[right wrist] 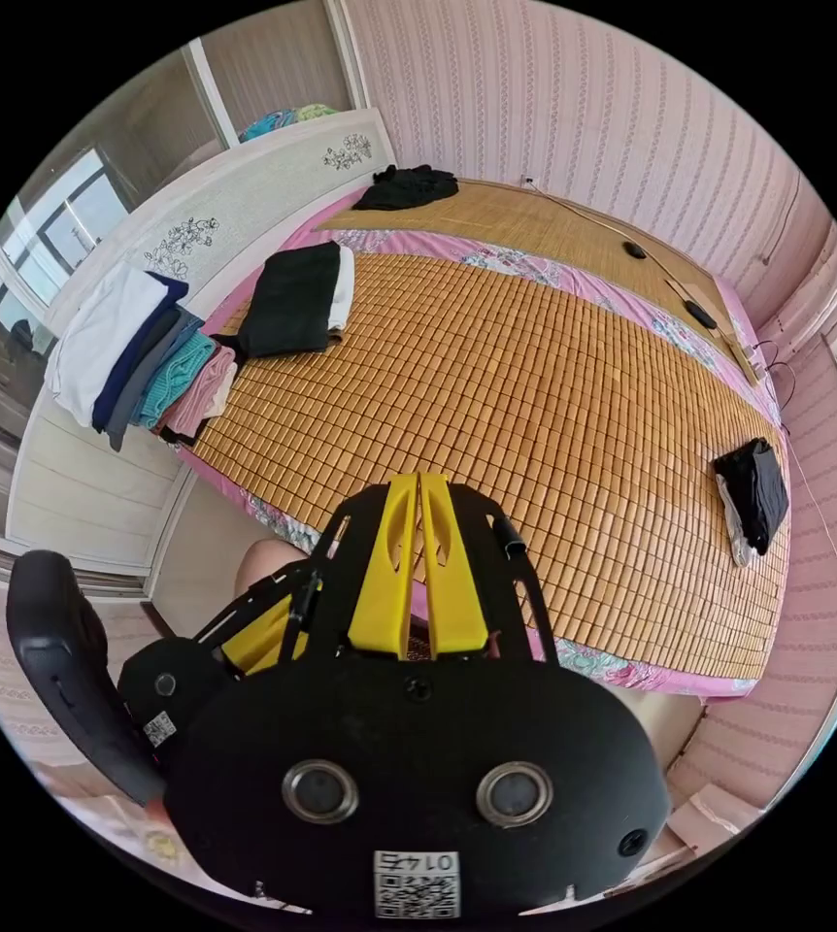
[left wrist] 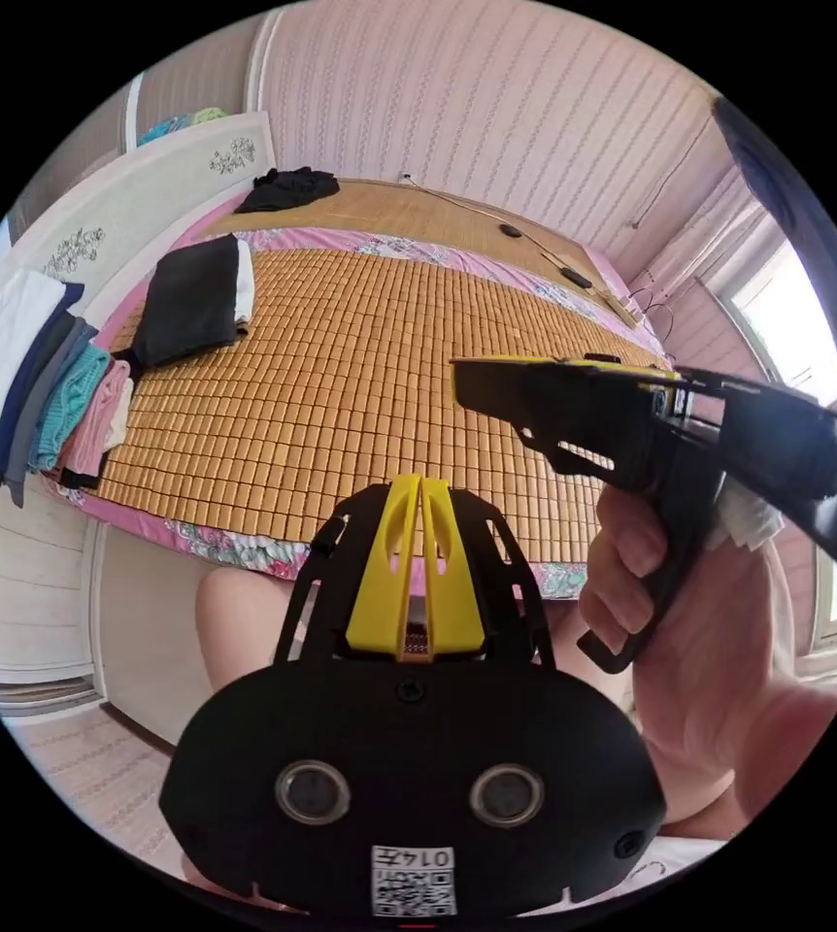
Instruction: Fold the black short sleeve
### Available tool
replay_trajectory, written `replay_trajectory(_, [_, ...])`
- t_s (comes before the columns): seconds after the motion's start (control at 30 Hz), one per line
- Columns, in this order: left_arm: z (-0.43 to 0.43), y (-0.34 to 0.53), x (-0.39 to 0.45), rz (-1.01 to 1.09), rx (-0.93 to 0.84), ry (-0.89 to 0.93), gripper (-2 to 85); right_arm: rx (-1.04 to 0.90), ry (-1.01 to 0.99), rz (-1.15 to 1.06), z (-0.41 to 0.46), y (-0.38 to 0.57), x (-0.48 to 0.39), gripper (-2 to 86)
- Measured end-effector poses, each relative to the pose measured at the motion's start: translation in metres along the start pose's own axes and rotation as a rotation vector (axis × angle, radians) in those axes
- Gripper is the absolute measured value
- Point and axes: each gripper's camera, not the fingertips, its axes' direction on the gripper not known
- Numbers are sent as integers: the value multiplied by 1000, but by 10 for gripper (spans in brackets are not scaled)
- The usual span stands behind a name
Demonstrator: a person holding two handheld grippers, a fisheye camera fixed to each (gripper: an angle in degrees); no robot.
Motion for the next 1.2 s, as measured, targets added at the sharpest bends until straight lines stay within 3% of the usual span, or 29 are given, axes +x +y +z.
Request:
replay_trajectory(0.03, [3, 7, 23, 39, 33, -68, -9, 17, -2, 10, -12, 2, 7, -9])
replay_trajectory(0.2, [32, 26, 91, 139, 25, -22, -9, 25, -7, 76, -46, 8, 55, -10])
replay_trajectory(0.47, [102, 56, 221, 265, 83, -206, -9, 19, -57, 151, -95, 23, 162, -10])
replay_trajectory(0.67, [148, 49, 313, 346, 114, -247, -8, 56, -54, 316, -132, 34, 264, -9])
replay_trajectory(0.77, [175, 43, 337, 317, 23, -144, -8, 114, -28, 370, -154, 59, 323, -9])
replay_trajectory(0.93, [231, 43, 369, 317, -54, -250, -8, 158, 58, 419, -179, 118, 400, -9])
replay_trajectory(1.2, [300, 47, 391, 342, -100, -133, -7, 92, 177, 395, -187, 151, 445, -9])
